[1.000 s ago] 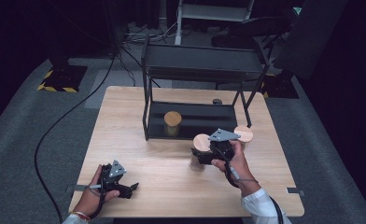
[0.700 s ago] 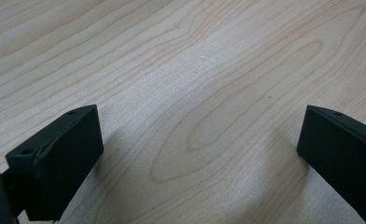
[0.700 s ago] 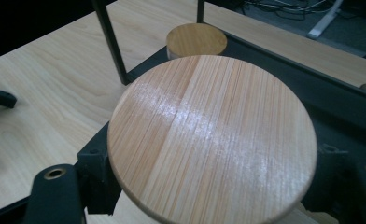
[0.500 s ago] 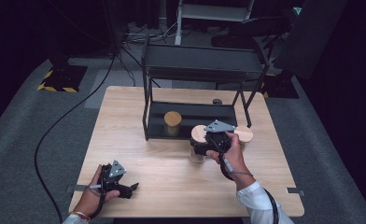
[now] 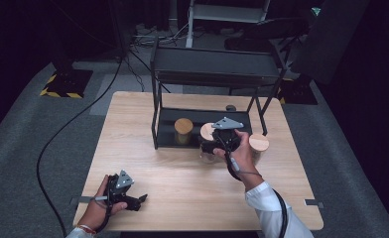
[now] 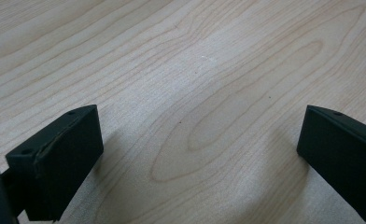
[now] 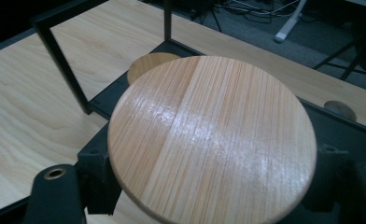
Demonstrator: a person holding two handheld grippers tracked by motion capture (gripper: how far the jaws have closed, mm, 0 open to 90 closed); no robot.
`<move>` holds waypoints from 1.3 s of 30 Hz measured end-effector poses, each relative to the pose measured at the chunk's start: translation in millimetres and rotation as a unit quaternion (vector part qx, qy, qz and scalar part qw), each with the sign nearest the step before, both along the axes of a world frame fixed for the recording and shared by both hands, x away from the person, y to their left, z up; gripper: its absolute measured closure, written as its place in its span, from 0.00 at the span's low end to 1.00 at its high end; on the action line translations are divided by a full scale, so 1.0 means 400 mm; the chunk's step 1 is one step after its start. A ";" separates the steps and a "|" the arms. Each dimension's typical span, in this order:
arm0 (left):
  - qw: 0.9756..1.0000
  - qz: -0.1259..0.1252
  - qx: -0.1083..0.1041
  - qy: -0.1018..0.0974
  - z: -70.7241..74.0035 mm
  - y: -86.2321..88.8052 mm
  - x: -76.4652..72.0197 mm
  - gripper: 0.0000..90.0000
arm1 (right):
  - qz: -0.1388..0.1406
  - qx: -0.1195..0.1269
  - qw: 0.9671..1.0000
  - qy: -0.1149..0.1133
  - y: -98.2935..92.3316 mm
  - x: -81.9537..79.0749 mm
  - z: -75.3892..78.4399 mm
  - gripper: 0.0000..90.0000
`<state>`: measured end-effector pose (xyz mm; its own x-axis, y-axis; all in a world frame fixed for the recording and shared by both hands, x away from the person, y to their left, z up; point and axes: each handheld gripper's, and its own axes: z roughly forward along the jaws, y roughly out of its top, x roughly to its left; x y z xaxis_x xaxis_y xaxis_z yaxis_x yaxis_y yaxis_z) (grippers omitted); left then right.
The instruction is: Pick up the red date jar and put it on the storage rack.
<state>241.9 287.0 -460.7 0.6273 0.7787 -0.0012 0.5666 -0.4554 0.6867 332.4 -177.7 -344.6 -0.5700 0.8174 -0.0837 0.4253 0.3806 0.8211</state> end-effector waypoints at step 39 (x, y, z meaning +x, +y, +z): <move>1.000 0.000 0.000 0.000 0.000 0.000 0.000 0.00 | -0.083 0.006 0.997 -0.007 0.081 0.129 -0.023 0.28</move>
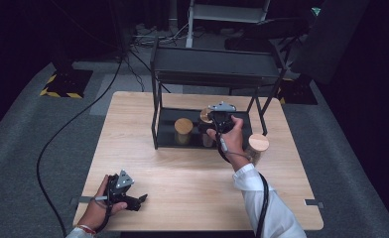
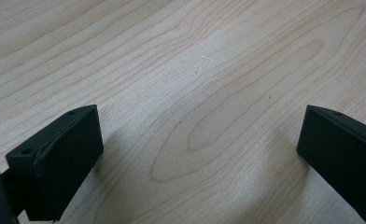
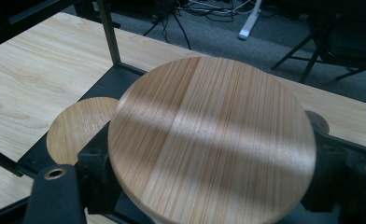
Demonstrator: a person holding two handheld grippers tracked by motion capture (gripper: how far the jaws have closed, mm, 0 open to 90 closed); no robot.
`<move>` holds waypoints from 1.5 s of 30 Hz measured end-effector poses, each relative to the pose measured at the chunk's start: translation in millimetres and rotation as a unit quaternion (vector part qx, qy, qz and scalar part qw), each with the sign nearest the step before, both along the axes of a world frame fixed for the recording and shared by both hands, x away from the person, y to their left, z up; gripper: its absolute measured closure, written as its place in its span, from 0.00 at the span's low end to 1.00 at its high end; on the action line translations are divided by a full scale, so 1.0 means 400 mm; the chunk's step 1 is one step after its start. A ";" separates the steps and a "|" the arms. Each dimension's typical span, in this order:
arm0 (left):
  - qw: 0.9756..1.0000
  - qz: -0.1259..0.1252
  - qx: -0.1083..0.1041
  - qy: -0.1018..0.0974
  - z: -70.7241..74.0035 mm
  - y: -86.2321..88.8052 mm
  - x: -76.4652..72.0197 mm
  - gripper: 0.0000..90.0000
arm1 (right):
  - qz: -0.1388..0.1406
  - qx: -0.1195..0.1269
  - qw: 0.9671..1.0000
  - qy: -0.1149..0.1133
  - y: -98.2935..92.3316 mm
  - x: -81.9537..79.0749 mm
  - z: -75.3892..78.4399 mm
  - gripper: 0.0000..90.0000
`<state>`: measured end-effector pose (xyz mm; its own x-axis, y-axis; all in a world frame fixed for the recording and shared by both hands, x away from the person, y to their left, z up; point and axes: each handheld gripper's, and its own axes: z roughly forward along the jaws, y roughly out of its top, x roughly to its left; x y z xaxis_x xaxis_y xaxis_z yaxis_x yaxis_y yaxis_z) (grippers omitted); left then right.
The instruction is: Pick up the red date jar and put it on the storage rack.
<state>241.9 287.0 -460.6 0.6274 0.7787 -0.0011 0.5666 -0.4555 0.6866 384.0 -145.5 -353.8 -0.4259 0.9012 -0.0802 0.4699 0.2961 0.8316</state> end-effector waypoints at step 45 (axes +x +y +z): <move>1.000 0.000 0.000 0.000 0.000 0.000 0.000 0.00 | -0.038 0.026 0.999 0.007 -0.006 0.053 -0.039 0.25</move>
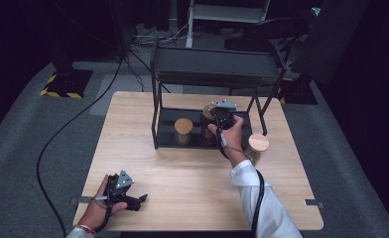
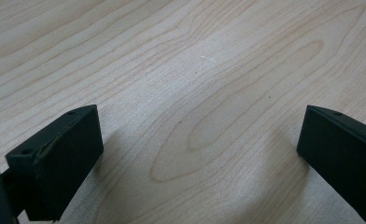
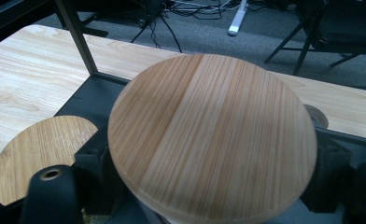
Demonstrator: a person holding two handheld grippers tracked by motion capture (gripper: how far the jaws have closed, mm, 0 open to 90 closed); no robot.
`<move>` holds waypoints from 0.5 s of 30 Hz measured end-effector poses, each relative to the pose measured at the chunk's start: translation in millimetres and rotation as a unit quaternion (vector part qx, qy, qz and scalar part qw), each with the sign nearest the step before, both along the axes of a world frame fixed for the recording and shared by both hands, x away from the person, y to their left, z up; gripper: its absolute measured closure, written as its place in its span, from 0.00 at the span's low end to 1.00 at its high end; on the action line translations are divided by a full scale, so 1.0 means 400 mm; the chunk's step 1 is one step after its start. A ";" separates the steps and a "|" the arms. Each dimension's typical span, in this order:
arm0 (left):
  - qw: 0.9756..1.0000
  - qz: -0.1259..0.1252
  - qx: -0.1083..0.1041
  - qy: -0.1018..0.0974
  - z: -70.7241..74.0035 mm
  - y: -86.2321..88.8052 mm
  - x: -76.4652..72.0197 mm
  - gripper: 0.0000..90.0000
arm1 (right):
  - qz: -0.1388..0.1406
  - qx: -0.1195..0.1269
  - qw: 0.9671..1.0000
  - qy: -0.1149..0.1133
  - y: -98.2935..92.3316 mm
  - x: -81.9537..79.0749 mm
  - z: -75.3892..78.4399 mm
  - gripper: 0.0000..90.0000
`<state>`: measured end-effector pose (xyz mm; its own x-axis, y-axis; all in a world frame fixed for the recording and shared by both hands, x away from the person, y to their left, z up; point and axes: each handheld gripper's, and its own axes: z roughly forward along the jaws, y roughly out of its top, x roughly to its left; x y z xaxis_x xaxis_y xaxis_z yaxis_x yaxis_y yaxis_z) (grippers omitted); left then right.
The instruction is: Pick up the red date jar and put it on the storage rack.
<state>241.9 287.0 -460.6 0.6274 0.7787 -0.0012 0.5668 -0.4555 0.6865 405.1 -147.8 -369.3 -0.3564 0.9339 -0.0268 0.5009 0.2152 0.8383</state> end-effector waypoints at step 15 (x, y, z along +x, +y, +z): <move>1.000 0.000 0.000 0.000 0.000 0.000 0.000 0.00 | -0.006 -0.006 1.000 0.003 0.005 0.004 -0.006 0.16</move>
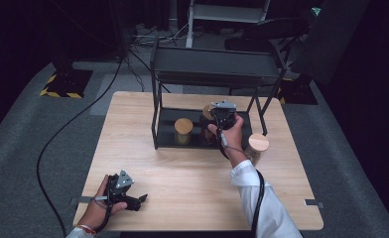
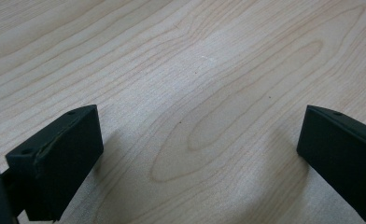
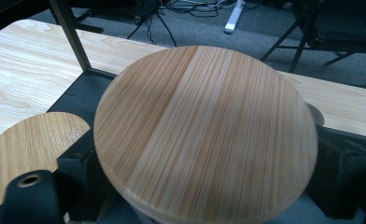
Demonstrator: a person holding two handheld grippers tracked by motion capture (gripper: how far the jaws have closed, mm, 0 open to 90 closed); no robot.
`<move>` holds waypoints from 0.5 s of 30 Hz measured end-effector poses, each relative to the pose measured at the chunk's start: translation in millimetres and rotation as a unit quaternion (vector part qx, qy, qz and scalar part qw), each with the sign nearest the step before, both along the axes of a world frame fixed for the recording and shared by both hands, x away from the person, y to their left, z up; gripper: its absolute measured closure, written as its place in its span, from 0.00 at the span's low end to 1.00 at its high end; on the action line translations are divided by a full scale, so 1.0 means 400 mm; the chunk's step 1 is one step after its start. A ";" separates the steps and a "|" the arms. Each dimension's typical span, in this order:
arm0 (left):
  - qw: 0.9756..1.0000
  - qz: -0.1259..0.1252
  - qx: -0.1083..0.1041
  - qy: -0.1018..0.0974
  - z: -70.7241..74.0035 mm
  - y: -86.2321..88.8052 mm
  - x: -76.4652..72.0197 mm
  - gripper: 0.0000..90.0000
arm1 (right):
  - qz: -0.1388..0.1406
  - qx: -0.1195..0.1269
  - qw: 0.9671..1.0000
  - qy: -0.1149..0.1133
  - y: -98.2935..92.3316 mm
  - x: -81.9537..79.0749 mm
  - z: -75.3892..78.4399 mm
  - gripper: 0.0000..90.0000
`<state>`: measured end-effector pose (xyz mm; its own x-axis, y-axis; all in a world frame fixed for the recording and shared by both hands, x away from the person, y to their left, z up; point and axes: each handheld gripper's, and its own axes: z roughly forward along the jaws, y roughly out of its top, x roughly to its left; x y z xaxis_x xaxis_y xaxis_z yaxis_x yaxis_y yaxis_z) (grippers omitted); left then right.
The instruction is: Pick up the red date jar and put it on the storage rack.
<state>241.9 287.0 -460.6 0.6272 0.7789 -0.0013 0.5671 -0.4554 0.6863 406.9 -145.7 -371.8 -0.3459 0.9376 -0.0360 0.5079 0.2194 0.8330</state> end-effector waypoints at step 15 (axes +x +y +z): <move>1.000 0.000 0.000 0.000 0.000 0.000 0.000 0.00 | 0.007 -0.017 1.000 0.012 0.017 0.004 -0.001 0.04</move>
